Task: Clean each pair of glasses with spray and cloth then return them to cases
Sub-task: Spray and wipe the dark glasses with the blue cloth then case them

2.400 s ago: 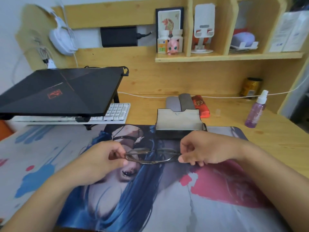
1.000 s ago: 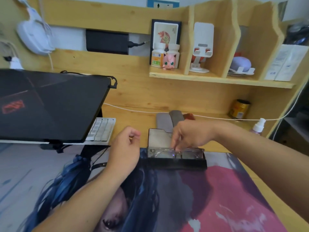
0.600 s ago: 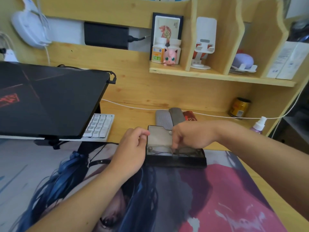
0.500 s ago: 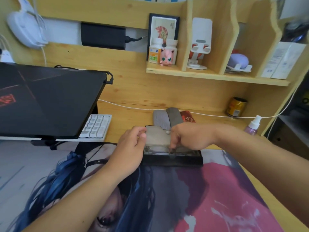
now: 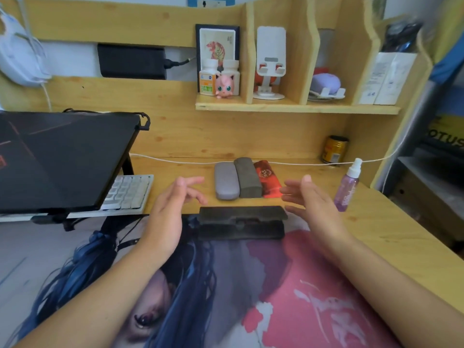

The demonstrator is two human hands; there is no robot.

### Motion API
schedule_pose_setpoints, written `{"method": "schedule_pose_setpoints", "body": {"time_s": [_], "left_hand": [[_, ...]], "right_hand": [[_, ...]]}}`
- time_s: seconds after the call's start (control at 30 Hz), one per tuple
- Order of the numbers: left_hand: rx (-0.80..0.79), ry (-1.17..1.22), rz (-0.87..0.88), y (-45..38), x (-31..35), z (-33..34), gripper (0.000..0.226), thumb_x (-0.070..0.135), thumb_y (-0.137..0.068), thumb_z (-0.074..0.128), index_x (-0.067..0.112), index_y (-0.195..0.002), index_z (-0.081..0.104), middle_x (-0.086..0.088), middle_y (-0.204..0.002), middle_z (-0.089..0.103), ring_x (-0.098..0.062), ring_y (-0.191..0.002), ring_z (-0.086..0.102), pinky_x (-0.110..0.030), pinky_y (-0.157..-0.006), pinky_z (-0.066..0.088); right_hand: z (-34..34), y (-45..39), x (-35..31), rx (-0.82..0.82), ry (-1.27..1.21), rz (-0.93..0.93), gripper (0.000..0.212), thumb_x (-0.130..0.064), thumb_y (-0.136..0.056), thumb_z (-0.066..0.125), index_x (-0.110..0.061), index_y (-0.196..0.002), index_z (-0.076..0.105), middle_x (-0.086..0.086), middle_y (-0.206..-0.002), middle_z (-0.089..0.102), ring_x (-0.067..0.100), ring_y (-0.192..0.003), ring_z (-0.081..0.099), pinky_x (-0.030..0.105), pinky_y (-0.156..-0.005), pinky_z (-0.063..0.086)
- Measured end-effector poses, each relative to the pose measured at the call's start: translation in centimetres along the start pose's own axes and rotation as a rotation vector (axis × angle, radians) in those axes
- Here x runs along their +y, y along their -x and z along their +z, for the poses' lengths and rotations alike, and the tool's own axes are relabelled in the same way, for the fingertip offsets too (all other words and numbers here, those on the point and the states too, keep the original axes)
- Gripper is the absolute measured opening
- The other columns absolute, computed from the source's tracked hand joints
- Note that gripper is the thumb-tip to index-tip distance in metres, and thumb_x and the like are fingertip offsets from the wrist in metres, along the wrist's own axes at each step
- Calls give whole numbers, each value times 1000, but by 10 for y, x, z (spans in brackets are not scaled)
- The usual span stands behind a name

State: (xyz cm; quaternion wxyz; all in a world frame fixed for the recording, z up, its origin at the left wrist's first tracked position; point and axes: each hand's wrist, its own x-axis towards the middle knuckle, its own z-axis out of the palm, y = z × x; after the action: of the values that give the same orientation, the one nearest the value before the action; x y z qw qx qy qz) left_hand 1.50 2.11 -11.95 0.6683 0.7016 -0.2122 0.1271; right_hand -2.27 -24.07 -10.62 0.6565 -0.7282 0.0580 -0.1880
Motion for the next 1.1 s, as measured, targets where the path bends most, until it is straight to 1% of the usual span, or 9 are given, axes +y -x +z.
{"method": "schedule_pose_setpoints", "body": {"time_s": [0.07,0.17,0.27,0.37,0.6,0.73,0.8,0.93,1.1], "left_hand": [[-33,-55,42,5,6,1,57,60,-96,33,24,-96,76,3,-95,71,-17,-109,65,-31,-105,42],[-186,-323,85,10,9,4,41,57,-91,46,37,-114,73,15,-118,61,-2,-123,52,-8,-100,33],[-495,-735,170,11,0,3,50,58,-89,62,55,-137,51,30,-144,35,9,-140,24,-8,-110,15],[-598,-792,125,9,-3,-2,60,41,-91,70,64,-139,42,35,-145,31,16,-137,22,-7,-110,16],[-411,-609,34,4,3,-22,59,-2,-87,67,48,-120,68,32,-144,40,17,-134,33,-7,-110,23],[273,-435,23,-7,6,-27,57,-18,-80,46,30,-96,72,16,-112,60,5,-107,56,-29,-97,48],[454,-395,-18,-8,5,-29,51,-16,-80,44,27,-92,69,4,-103,63,-12,-100,61,-29,-85,49],[397,-448,-120,-6,-5,-28,50,-16,-81,43,23,-97,71,-2,-103,61,-18,-101,57,-32,-84,47],[289,-486,-169,-6,-7,-24,45,-11,-89,46,23,-106,70,4,-111,53,-12,-106,53,-23,-85,37]], "right_hand": [[-4,4,1,-78,37,-56,53,-55,-98,34,-18,-113,69,0,-113,72,13,-109,67,32,-94,54],[-8,11,6,-286,288,-169,46,-56,-96,40,-31,-126,64,-14,-130,64,0,-124,54,27,-109,40],[-8,14,8,-575,739,-332,57,-39,-98,60,-36,-150,39,-15,-153,38,-4,-140,29,6,-112,15],[-12,14,6,-674,942,-470,77,-27,-91,66,-37,-157,26,-13,-155,30,3,-143,23,15,-118,15],[13,38,-5,-783,961,-572,76,-62,-88,61,-45,-154,27,-12,-139,22,1,-133,34,19,-111,32],[71,29,-8,-617,1168,-889,83,-78,-86,46,-27,-151,41,3,-127,44,22,-104,56,32,-93,45],[107,15,-5,-483,1249,-992,81,-76,-87,45,-16,-139,55,7,-112,53,29,-91,61,39,-83,47],[163,-21,-5,-335,1453,-890,76,-74,-88,44,-6,-117,64,10,-110,53,32,-100,56,42,-87,39],[171,-53,-3,-261,1586,-806,76,-74,-90,41,-7,-119,65,8,-119,52,30,-116,43,44,-101,33]]}}
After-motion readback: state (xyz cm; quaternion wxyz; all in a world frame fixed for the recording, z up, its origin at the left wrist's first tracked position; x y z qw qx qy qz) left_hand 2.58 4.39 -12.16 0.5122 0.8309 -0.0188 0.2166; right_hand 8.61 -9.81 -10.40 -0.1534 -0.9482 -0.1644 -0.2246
